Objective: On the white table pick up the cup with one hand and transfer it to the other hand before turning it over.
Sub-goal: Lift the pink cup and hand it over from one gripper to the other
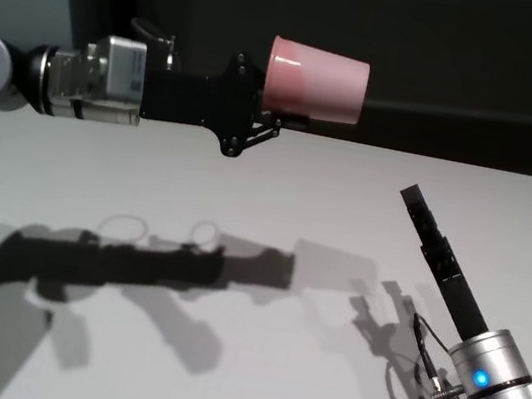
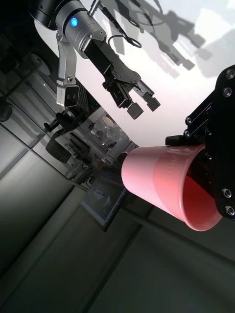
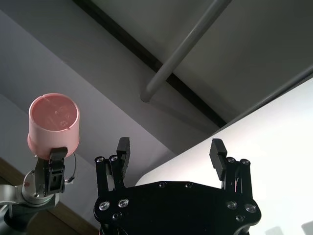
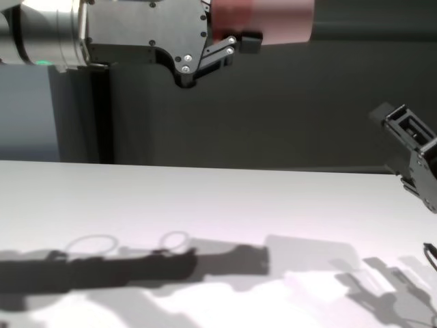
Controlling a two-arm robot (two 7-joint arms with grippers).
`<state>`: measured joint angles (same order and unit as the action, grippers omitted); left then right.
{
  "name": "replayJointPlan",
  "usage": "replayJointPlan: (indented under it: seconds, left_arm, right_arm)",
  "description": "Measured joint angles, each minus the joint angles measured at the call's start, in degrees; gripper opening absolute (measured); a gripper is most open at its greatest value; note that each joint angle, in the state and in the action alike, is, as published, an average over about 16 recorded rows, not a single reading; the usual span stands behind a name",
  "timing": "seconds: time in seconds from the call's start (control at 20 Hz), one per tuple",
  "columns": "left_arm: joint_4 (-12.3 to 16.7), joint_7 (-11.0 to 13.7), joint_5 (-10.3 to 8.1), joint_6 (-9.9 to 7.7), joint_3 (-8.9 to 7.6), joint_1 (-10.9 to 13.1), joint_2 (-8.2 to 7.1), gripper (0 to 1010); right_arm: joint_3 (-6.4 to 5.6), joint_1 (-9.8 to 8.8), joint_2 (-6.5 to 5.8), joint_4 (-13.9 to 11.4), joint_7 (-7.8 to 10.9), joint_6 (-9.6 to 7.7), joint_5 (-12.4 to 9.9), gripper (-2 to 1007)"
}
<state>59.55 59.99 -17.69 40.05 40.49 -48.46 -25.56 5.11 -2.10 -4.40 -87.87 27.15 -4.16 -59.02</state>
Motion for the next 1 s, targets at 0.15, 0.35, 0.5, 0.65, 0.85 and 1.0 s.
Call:
replayJointPlan:
  seconds: [0.15, 0.35, 0.5, 0.65, 0.85, 1.0]
  left_arm:
    - [0.00, 0.00, 0.00, 0.00, 0.00, 0.00, 0.00, 47]
    - [0.00, 0.00, 0.00, 0.00, 0.00, 0.00, 0.00, 47]
    - [0.00, 0.00, 0.00, 0.00, 0.00, 0.00, 0.00, 47]
    - [0.00, 0.00, 0.00, 0.00, 0.00, 0.00, 0.00, 47]
    - [0.00, 0.00, 0.00, 0.00, 0.00, 0.00, 0.00, 46]
    - [0.00, 0.00, 0.00, 0.00, 0.00, 0.00, 0.00, 46]
  right_arm:
    - [0.02, 0.27, 0.18, 0.07, 1.05, -0.46, -2.00, 1002]
    - [0.05, 0.60, 0.45, -0.14, 2.16, -0.89, -4.38, 1002]
    - [0.16, 0.86, 0.63, -0.45, 2.84, -1.14, -5.95, 1002]
    - [0.40, 1.14, 0.79, -0.83, 3.38, -1.36, -7.32, 1002]
    - [0.95, 1.61, 0.98, -1.33, 3.77, -1.68, -8.85, 1002]
    - [1.54, 2.02, 1.10, -1.68, 4.00, -1.94, -9.79, 1002]
